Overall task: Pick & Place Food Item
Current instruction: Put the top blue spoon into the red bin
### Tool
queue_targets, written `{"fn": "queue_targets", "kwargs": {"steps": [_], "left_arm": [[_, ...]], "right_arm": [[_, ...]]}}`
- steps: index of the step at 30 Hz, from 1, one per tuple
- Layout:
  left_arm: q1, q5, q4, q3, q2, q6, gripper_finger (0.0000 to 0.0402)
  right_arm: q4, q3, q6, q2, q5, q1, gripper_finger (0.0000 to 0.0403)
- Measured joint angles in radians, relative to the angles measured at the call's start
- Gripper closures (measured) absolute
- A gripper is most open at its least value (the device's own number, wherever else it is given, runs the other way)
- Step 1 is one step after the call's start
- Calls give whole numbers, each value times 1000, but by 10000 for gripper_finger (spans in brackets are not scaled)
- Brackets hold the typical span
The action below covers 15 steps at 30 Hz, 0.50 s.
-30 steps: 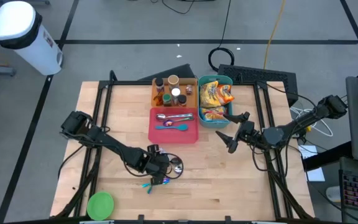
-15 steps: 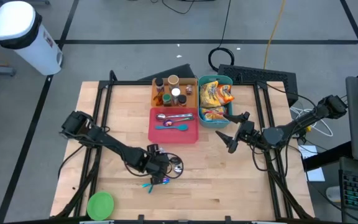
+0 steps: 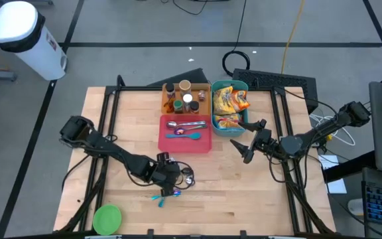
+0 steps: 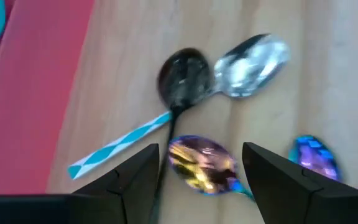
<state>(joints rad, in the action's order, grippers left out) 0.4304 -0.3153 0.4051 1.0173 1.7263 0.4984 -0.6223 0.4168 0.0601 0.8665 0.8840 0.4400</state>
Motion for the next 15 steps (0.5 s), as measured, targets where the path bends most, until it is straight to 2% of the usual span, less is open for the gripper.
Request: {"fn": "queue_targets", "kwargs": {"steps": [6,11,15], "left_arm": [[-25,3,-40,-44,4,2,163],[-42,77,-154,-93,11,4,163],[-45,88,-178,-103,13,0,163]], "right_arm": [[4,0,0,0,0,0,12],[6,0,0,0,0,0,12],[6,0,0,0,0,0,12]]}}
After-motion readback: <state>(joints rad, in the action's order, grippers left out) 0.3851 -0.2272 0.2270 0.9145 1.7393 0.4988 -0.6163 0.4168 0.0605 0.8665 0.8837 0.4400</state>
